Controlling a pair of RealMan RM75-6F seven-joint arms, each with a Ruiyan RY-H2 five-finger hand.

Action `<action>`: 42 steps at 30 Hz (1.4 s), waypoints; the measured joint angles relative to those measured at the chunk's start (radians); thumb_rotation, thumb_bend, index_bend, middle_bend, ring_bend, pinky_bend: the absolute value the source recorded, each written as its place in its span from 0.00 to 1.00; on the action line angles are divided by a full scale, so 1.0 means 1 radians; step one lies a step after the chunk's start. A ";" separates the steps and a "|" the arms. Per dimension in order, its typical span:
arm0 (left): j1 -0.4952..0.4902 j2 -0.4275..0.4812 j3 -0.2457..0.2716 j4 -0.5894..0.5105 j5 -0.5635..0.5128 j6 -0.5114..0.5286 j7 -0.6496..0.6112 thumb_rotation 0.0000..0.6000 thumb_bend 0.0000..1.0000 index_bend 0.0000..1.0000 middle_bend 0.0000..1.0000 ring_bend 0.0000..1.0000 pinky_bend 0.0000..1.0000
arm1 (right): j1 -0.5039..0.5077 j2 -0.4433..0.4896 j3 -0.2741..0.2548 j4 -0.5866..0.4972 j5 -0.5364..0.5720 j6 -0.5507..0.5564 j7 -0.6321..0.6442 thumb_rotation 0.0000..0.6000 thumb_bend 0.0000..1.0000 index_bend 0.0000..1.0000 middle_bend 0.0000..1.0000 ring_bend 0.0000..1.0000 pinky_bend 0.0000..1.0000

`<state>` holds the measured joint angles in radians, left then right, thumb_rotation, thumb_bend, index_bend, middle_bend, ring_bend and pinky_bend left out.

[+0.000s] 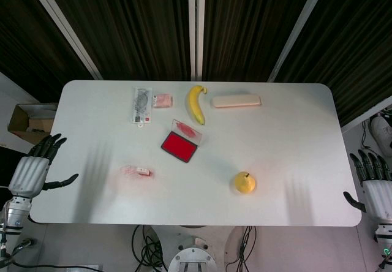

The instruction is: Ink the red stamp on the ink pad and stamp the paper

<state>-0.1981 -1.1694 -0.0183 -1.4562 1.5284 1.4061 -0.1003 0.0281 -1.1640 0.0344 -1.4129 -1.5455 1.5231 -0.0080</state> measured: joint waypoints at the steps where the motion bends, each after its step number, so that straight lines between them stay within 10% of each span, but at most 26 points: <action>1: 0.000 0.000 0.000 0.000 0.000 0.000 -0.001 0.37 0.13 0.09 0.04 0.05 0.19 | 0.000 0.000 0.000 0.001 0.000 -0.001 0.000 1.00 0.09 0.00 0.00 0.00 0.00; 11: -0.001 0.003 0.006 -0.025 0.027 0.004 -0.010 0.44 0.25 0.09 0.04 0.05 0.19 | -0.008 0.001 -0.001 0.009 -0.002 0.015 0.020 1.00 0.09 0.00 0.00 0.00 0.00; 15: -0.019 0.005 0.022 -0.048 0.079 -0.007 -0.004 0.71 0.28 0.09 0.05 0.08 0.22 | -0.010 0.012 0.005 -0.002 0.007 0.019 0.028 1.00 0.09 0.00 0.00 0.00 0.00; 19: -0.043 0.005 0.031 -0.081 0.117 -0.031 0.062 0.90 0.28 0.11 0.19 0.40 0.71 | -0.008 0.013 0.007 -0.005 0.012 0.010 0.023 1.00 0.10 0.00 0.00 0.00 0.00; 22: -0.062 -0.003 0.035 -0.099 0.127 -0.063 0.151 1.00 0.28 0.18 0.29 0.56 0.84 | -0.003 0.011 0.004 -0.001 0.014 -0.007 0.016 1.00 0.10 0.00 0.00 0.00 0.00; 28: -0.122 -0.081 0.014 -0.119 0.114 -0.163 0.391 1.00 0.26 0.33 0.43 0.86 1.00 | -0.005 0.009 0.000 0.013 0.014 -0.006 0.028 1.00 0.10 0.00 0.00 0.00 0.00; 42: -0.250 -0.296 -0.030 -0.018 -0.010 -0.345 0.476 1.00 0.25 0.31 0.34 0.89 1.00 | -0.021 0.005 -0.001 0.062 0.028 -0.004 0.080 1.00 0.10 0.00 0.00 0.00 0.00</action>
<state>-0.4485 -1.4658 -0.0482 -1.4745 1.5185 1.0609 0.3753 0.0075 -1.1585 0.0329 -1.3514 -1.5173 1.5190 0.0720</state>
